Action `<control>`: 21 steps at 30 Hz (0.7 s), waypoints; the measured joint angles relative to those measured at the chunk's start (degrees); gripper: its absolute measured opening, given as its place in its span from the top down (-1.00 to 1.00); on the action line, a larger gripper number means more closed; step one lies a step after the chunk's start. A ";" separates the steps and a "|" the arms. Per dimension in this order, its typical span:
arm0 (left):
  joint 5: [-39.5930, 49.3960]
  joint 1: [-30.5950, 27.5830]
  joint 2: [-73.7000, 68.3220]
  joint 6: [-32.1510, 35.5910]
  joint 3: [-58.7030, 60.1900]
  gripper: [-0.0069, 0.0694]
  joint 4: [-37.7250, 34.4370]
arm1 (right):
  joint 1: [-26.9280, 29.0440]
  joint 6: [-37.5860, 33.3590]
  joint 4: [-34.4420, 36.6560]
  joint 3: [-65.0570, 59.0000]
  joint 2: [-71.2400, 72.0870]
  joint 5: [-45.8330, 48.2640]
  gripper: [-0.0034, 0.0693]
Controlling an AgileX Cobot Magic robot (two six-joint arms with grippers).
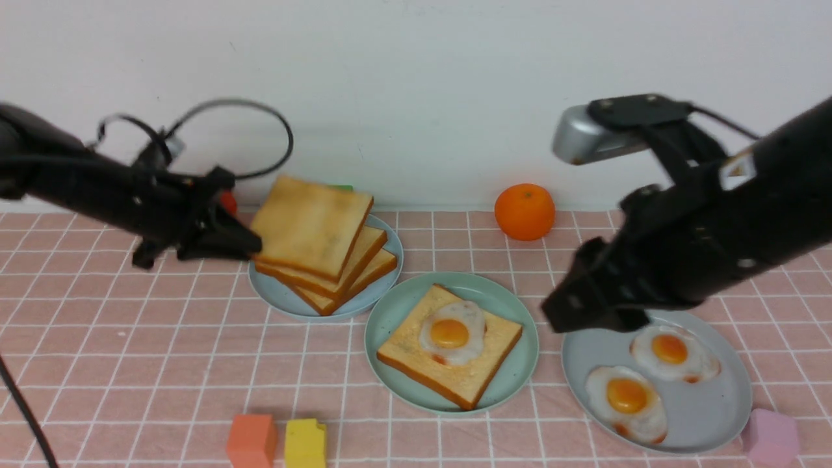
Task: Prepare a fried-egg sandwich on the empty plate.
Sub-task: Use the left arm to place a slice of bread on the fried egg in the middle
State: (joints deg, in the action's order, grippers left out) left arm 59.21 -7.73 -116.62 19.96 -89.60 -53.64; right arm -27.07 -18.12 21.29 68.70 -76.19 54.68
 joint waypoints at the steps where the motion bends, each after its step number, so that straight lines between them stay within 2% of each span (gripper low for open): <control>1: 1.43 0.08 1.47 0.56 0.00 0.55 -0.10 | 0.00 0.00 -0.98 0.00 0.78 0.58 0.00; 4: 4.06 0.89 4.31 2.03 0.30 0.55 -0.53 | 0.00 0.00 -2.86 0.00 2.87 2.15 0.00; 8: 4.15 5.48 7.04 4.69 4.25 0.55 -1.74 | 0.00 0.00 -3.51 0.00 5.18 3.89 0.00; 11: 3.43 11.22 6.39 5.92 7.40 0.55 -1.19 | 0.00 0.00 -3.51 0.00 5.74 4.67 0.00; 15: 0.42 17.38 4.37 5.25 7.52 0.55 1.13 | 0.00 0.00 -3.51 0.00 5.74 4.86 0.00; 21: -3.70 20.75 1.83 3.26 7.52 0.55 2.18 | 0.00 0.00 -3.51 0.00 5.74 4.94 0.00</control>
State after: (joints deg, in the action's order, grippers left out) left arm 55.51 13.02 -114.78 23.21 -82.08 -51.46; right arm -27.07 -18.12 17.78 68.70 -70.46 59.62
